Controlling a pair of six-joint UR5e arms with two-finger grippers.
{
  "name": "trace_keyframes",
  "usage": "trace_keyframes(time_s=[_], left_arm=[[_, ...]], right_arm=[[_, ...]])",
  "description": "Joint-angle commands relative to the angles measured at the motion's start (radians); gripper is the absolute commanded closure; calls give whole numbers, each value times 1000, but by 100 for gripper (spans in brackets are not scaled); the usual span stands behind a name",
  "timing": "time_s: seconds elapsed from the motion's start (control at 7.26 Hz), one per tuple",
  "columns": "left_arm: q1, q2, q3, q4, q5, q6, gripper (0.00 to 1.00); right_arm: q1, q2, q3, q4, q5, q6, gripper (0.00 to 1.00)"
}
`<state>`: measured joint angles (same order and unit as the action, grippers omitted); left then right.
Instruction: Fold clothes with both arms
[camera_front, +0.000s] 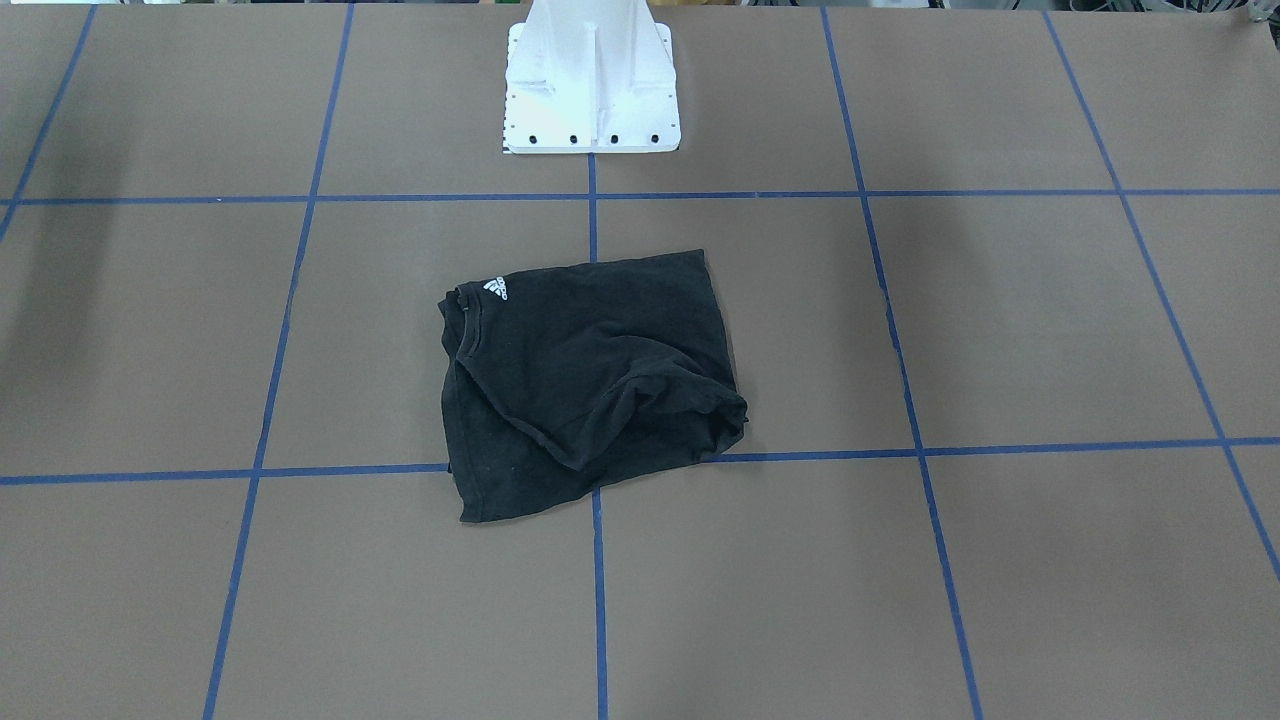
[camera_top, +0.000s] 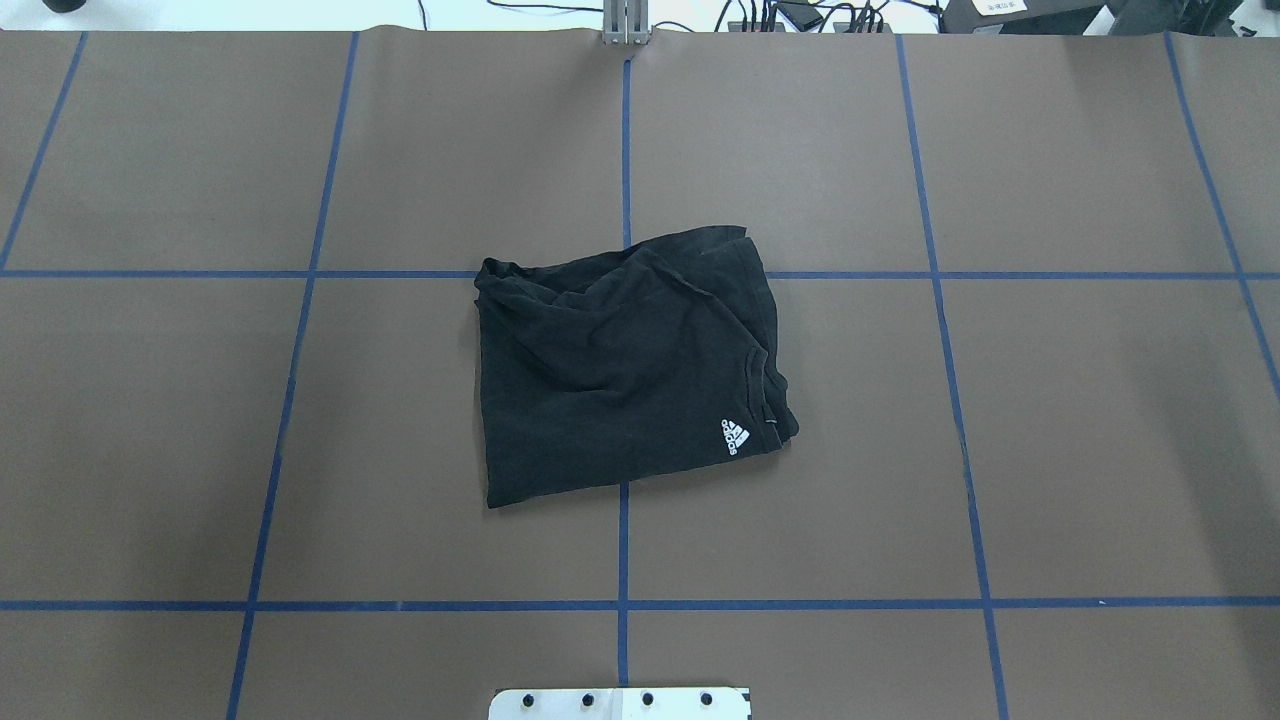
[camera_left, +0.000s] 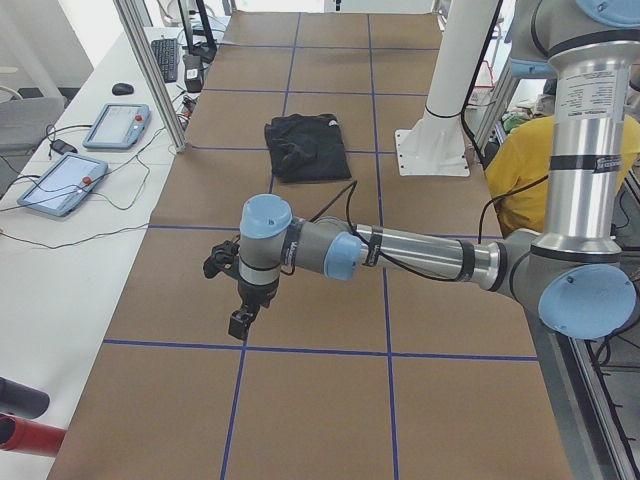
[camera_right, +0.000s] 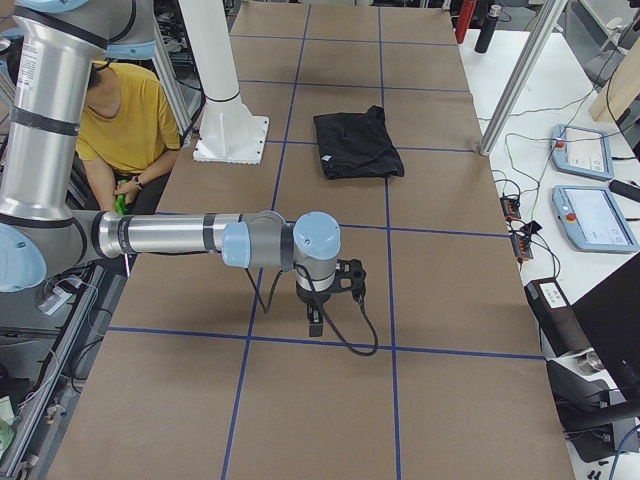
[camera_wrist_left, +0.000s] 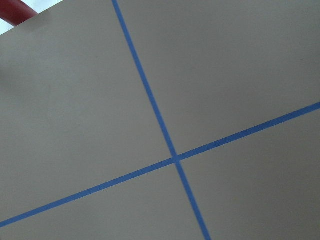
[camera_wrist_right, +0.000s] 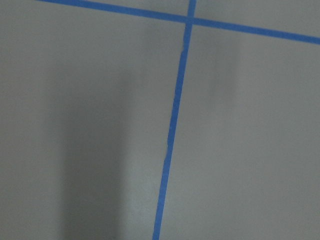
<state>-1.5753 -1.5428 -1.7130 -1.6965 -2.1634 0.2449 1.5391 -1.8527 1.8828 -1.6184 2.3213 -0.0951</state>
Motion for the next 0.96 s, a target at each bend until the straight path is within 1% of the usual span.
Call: trace_keyframes(time_s=[0.0, 0.14, 0.28, 0.41, 0.55, 0.83], left_arm=[[-40, 42, 32, 3, -10, 31, 0], [-40, 62, 41, 1, -83, 30, 0], [-40, 72, 38, 1, -99, 30, 0], [-40, 73, 30, 1, -95, 28, 0], [-38, 67, 47, 0, -96, 28, 0], [-42, 73, 38, -5, -95, 25, 0]], right_arm=[[29, -17, -14, 0, 12, 3, 0], [27, -16, -11, 5, 13, 0, 0], [27, -10, -8, 17, -6, -6, 0], [27, -10, -5, 85, -76, 4, 0], [26, -8, -5, 94, -82, 24, 0], [26, -8, -1, 98, -74, 38, 0]])
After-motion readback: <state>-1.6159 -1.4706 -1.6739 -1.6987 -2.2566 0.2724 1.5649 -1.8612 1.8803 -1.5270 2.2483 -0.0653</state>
